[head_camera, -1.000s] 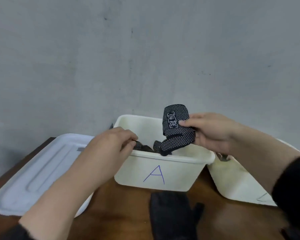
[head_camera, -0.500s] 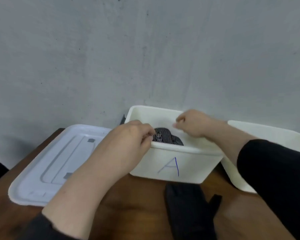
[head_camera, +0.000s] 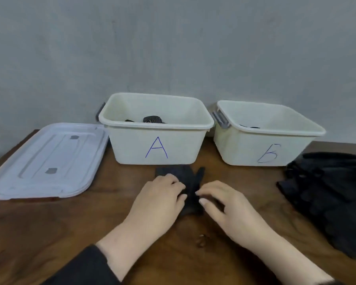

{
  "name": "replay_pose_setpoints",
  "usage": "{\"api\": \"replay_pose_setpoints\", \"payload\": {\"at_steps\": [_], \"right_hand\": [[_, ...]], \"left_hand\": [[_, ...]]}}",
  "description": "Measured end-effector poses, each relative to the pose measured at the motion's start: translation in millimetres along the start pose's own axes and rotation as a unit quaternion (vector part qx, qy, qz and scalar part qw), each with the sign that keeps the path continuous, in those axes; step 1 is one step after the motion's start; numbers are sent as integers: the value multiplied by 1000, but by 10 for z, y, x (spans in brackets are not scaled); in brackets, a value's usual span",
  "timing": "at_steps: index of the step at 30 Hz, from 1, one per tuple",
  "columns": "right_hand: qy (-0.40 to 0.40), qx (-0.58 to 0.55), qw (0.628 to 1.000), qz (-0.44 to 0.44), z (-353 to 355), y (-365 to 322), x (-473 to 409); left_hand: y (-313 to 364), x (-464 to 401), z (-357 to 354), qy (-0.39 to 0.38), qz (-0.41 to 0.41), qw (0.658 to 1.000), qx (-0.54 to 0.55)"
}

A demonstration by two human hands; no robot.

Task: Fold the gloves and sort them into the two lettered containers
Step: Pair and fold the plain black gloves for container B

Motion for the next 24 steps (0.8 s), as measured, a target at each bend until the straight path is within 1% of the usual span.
{"api": "replay_pose_setpoints", "payload": {"at_steps": [2,6,8,11,12,14,17,18,19,21,22,24], "right_hand": [[-29,41,998,28,-141,118,127],[5,56,998,27,-128,219,213],[16,55,998,25,-89,303,287],[36,22,999,12,-5,434,390],[47,4,999,2,34,472,420],[73,-24,997,-22,121,527,470],[98,-42,993,-42,220,575,556],[105,-42,993,-44,254,586,584],[110,-39,992,-46,292,595,606],[120,-27,991,-51,377,616,643],[127,-20,990,-52,429,630,661],[147,-4,988,-52,553,677,698]], "left_hand": [[14,104,-88,-18,29,999,24],[176,119,-147,-21,29,999,35],[277,110,-197,-18,30,999,23],[412,91,-250,5,-16,1000,-18],[460,75,-267,-1,-26,999,-21],[543,68,-318,-40,-17,999,-17],[620,49,-373,-80,-7,995,-62],[655,30,-368,-72,-3,994,-77],[706,4,-352,-47,-2,995,-88],[852,-47,-321,21,-5,998,-62],[956,-71,-317,39,-11,998,-42],[1188,-107,-367,40,-26,999,-12]]}}
Point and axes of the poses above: each hand's wrist, its own x-axis away from the middle knuckle, its own z-axis out of the back of the hand, y = z × x, the point moved 2 cm from there along -x, towards the middle knuckle, and after that the axes turned 5 degrees about -z, right-handed, at the moved point
